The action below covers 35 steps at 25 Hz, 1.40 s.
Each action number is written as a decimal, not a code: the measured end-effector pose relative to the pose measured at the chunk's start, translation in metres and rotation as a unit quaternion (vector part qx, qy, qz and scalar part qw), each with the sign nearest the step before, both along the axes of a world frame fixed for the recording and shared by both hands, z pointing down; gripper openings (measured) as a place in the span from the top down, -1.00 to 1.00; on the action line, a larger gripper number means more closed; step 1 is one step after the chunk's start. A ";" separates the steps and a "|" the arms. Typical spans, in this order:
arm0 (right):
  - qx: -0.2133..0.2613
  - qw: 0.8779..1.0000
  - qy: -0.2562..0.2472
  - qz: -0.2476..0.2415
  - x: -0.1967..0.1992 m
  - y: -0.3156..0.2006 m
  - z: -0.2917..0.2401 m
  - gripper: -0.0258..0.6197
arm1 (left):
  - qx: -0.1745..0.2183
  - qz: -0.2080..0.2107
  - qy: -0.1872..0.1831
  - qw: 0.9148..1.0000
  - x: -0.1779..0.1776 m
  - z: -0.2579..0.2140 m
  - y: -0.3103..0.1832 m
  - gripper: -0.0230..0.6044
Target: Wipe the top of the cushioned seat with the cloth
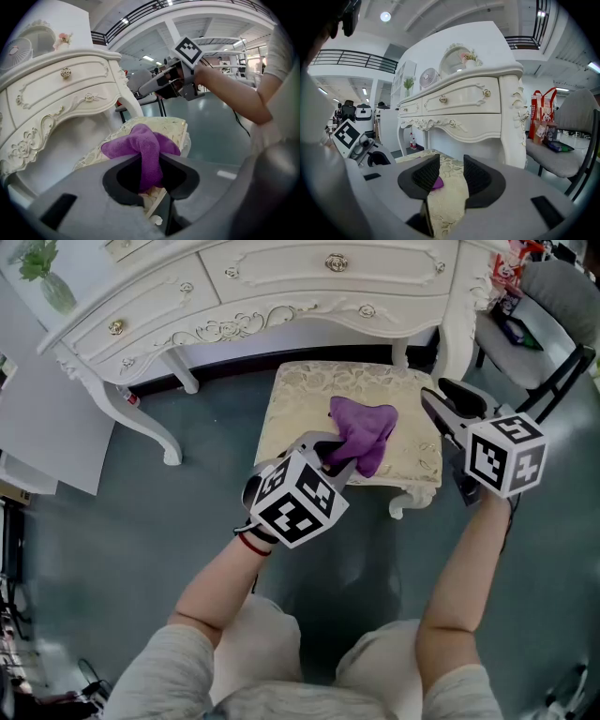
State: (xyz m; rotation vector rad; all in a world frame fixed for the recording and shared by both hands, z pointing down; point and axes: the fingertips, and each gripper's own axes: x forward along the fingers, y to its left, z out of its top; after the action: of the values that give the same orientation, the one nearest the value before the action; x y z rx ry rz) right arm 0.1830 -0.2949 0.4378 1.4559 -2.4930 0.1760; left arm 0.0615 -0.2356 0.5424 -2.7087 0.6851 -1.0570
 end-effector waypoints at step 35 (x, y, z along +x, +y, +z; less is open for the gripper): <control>-0.002 1.000 -0.011 0.011 0.021 0.004 0.002 0.48 | -0.011 0.082 0.014 0.996 0.127 -0.003 0.020 0.67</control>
State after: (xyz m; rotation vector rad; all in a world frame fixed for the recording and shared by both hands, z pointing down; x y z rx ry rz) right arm 0.2042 -0.2910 0.4400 1.4874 -2.4936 0.2003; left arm 0.1885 -0.2153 0.5389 -2.7480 0.4479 -0.9950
